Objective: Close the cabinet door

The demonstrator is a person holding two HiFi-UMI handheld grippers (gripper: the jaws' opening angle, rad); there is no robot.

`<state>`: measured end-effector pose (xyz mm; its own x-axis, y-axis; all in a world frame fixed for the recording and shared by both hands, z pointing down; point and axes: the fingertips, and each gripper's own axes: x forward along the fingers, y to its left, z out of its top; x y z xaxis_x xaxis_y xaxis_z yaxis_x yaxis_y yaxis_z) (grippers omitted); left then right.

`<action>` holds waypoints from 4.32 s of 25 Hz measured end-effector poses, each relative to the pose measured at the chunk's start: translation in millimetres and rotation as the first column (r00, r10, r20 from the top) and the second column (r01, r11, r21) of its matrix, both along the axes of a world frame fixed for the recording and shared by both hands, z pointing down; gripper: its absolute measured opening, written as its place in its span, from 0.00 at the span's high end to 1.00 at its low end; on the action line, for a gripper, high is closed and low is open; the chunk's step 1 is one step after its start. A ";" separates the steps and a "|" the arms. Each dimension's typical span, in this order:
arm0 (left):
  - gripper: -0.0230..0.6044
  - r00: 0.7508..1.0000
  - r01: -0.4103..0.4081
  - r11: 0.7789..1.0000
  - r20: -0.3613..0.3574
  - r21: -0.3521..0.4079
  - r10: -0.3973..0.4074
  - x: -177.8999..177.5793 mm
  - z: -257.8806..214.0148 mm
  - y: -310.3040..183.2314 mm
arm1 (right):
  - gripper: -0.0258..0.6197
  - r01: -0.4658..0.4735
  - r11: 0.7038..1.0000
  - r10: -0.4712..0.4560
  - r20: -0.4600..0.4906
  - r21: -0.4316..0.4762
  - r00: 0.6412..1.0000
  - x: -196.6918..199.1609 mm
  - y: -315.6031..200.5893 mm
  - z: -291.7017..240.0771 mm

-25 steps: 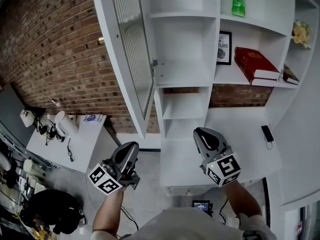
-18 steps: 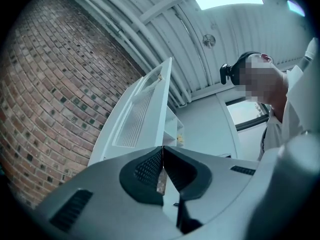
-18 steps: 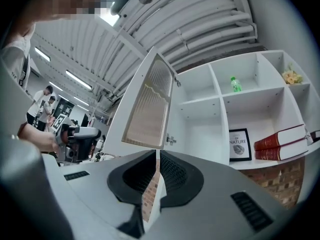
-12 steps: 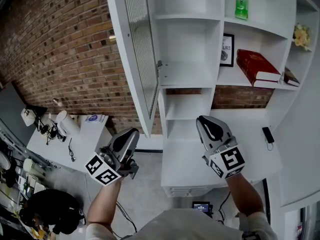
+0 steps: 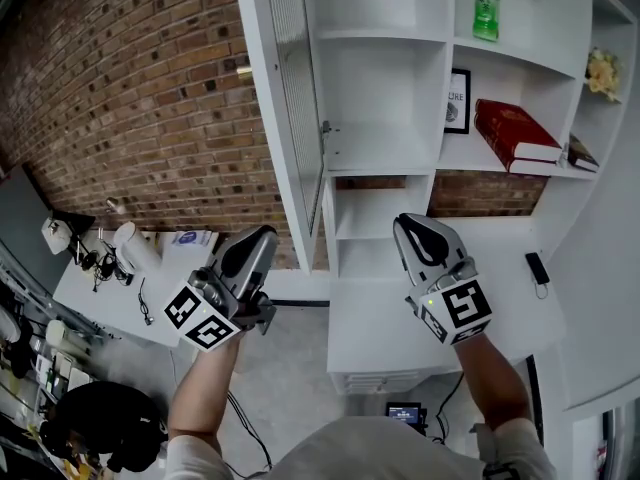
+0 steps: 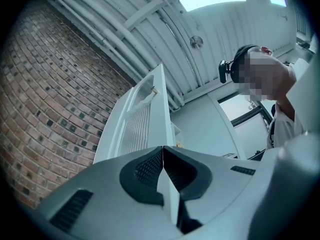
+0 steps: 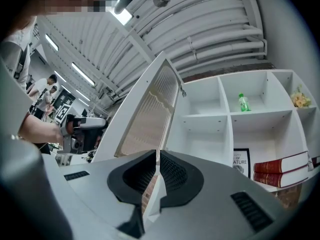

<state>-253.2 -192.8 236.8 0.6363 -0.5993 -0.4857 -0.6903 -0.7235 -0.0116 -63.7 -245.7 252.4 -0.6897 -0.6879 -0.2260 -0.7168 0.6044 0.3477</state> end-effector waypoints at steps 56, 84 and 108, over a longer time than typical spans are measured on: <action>0.89 0.997 -0.047 0.972 -0.047 0.230 0.059 -7.7 -170.4 -30.9 | 0.91 0.058 0.961 -0.041 -0.067 0.270 0.997 -77.4 14.9 -125.2; 0.82 0.938 -0.308 0.907 -0.067 0.287 0.340 17.4 -213.2 -27.6 | 0.91 0.027 0.967 -0.009 -0.073 0.252 0.997 -89.7 28.0 -125.2; 0.83 0.992 -0.109 0.952 -0.026 0.287 0.122 86.6 -213.0 -38.0 | 0.91 -0.003 0.977 0.010 -0.032 0.213 0.999 -13.9 -12.7 -110.1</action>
